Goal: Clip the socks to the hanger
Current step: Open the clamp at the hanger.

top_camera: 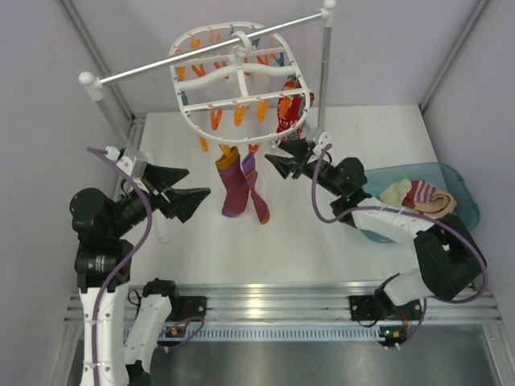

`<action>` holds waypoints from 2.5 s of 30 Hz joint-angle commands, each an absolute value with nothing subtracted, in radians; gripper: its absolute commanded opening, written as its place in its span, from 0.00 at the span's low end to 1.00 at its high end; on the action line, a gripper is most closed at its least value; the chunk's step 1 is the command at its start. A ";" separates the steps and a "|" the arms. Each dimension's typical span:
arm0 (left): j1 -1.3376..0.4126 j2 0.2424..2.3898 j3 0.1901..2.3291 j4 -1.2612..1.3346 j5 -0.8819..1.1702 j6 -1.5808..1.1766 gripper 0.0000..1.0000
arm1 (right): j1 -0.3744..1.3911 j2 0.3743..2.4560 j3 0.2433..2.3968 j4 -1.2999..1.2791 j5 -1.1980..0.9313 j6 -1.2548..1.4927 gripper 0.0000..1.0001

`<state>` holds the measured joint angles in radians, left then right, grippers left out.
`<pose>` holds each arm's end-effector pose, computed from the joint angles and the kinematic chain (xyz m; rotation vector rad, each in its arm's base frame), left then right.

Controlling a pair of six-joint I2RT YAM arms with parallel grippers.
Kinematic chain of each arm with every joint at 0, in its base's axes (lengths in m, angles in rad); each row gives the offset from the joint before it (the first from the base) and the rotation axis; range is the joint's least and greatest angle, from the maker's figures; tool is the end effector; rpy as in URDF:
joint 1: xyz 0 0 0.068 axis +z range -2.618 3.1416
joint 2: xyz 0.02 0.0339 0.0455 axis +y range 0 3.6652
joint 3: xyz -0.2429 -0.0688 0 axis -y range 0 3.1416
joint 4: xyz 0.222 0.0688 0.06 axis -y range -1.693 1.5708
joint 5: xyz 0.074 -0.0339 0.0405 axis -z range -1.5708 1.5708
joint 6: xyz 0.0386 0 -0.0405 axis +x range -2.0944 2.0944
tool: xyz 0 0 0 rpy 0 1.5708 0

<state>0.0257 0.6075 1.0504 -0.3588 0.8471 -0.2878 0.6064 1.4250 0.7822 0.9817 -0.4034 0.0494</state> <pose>0.0953 -0.0265 0.4099 0.4641 1.5043 -0.8327 0.2392 0.1844 0.3052 -0.6915 1.1037 0.8115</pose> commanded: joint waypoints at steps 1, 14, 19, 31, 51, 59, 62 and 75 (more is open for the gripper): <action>0.031 0.627 1.100 -0.305 0.880 -0.305 0.91 | 0.620 1.453 0.838 1.108 -0.436 0.066 0.48; 0.031 0.747 1.205 -0.250 0.940 -0.391 0.89 | 0.632 1.379 0.873 0.950 -0.420 0.048 0.00; 0.028 0.802 1.238 -0.212 0.957 -0.500 0.85 | 0.675 1.309 0.942 0.646 -0.393 0.008 0.00; -0.257 0.932 1.282 -0.308 0.764 -0.404 0.78 | 0.822 1.259 1.110 0.221 -0.312 -0.038 0.00; -0.340 0.999 1.249 -0.230 0.581 -0.512 0.73 | 0.885 1.315 1.227 0.121 -0.261 -0.043 0.00; -0.371 1.046 1.259 -0.259 0.471 -0.535 0.70 | 0.910 1.321 1.241 0.114 -0.238 -0.090 0.00; -0.382 1.060 1.266 -0.258 0.454 -0.541 0.69 | 0.919 1.330 1.253 0.097 -0.224 -0.103 0.00; -0.405 1.092 1.258 -0.213 0.425 -0.560 0.59 | 0.951 1.335 1.258 0.075 -0.179 -0.126 0.00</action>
